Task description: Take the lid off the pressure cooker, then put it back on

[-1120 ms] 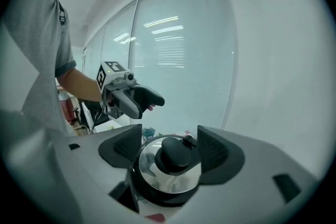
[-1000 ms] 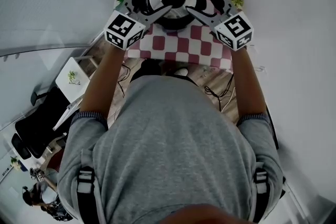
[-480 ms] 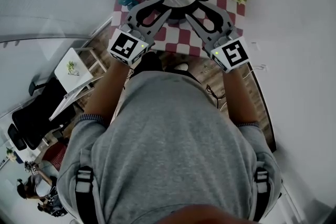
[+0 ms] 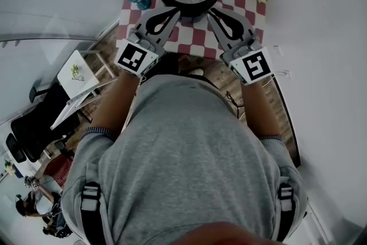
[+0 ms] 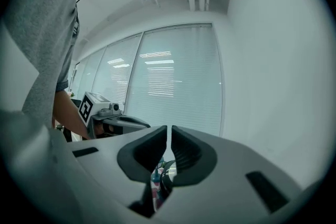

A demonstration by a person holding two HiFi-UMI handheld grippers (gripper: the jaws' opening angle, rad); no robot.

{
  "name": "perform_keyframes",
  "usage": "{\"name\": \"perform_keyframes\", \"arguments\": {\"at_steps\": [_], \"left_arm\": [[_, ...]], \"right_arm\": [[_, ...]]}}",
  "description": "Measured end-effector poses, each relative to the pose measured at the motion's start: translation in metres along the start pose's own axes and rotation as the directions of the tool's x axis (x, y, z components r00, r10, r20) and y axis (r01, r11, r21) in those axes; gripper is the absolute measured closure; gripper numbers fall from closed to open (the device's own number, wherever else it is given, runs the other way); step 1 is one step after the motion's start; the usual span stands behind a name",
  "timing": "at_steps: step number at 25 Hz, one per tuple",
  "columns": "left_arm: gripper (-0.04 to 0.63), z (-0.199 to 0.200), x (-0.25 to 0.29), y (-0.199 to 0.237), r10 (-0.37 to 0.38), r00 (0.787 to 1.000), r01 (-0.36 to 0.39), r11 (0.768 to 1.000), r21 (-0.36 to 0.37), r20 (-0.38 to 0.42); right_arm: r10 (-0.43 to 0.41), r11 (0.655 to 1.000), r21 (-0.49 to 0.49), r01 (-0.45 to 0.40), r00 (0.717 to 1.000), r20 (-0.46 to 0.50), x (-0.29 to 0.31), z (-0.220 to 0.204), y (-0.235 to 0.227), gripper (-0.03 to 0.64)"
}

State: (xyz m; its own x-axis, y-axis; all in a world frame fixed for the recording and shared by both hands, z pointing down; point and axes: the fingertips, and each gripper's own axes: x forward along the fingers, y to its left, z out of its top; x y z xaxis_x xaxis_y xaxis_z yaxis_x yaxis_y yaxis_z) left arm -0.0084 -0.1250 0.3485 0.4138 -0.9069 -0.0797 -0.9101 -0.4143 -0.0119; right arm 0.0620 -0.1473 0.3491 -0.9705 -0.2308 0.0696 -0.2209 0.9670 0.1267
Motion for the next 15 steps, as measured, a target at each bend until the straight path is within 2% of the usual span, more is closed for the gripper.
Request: {"name": "perform_keyframes", "arguments": {"at_steps": [2,5,10,15], "left_arm": [[0.578,0.001,-0.002,-0.001,-0.002,1.0,0.002,1.0,0.006,0.002],[0.578,0.004,-0.003,0.0,0.008,1.0,-0.008,1.0,0.015,0.013],[0.577,0.005,-0.002,0.008,0.032,0.999,-0.032,0.999,0.017,0.013],[0.577,0.01,-0.003,0.012,0.044,0.999,-0.044,0.999,0.013,0.022]], "right_arm": [[-0.032,0.999,0.007,0.032,0.999,0.039,0.001,0.01,-0.003,0.612],[-0.04,0.999,-0.012,0.04,0.999,0.004,0.0,0.0,-0.007,0.611],[-0.054,0.999,0.01,0.054,0.998,0.041,0.007,0.011,-0.011,0.611],[-0.039,0.999,-0.013,0.039,0.999,-0.005,0.004,0.002,-0.011,0.612]]}}
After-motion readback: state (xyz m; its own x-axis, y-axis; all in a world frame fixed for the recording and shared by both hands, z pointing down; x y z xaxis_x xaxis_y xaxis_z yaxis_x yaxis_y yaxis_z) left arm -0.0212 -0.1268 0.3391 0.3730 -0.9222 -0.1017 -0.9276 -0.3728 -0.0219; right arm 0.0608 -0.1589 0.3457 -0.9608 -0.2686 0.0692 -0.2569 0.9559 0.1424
